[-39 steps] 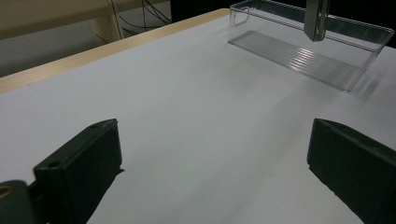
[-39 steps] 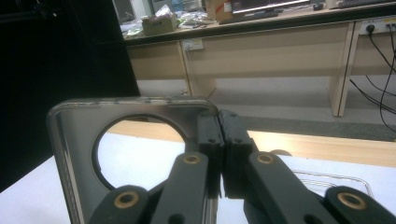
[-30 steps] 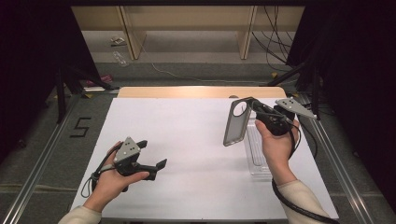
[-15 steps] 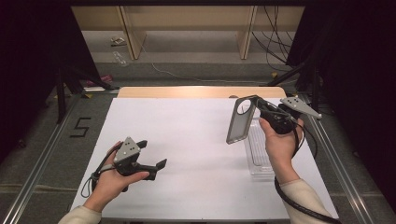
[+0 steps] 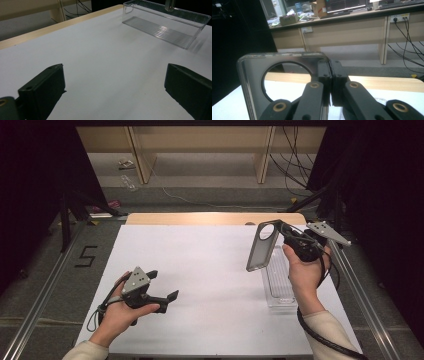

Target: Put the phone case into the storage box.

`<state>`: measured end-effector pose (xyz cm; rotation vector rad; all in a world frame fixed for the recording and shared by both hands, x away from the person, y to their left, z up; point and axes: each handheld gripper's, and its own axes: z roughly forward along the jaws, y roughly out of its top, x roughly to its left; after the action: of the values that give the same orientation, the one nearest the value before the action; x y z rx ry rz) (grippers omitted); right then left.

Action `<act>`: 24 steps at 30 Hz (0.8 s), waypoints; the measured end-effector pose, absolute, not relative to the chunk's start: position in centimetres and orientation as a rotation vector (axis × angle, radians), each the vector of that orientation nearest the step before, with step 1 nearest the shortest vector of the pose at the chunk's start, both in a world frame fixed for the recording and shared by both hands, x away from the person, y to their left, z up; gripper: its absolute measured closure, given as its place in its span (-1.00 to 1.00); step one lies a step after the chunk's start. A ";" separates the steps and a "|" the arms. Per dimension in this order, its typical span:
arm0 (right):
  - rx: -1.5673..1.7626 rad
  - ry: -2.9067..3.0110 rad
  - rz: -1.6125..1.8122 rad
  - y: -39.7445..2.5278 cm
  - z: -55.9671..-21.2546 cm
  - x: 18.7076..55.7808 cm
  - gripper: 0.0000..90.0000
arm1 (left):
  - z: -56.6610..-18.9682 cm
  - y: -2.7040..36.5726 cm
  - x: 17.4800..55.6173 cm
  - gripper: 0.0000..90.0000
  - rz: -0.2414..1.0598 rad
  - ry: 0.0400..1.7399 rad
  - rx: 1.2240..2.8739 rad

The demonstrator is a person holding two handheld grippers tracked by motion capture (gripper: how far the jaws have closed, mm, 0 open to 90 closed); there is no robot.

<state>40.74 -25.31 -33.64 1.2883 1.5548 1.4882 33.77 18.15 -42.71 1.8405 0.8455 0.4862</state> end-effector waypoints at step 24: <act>1.307 1.522 1.477 -26.4 -33.4 40.9 0.97 | -42.7 18.2 33.8 -0.94 0.486 0.847 1.838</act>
<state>40.87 -26.36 -33.40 1.3071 1.5215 1.4774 33.78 18.17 -42.69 1.8383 0.8466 0.4862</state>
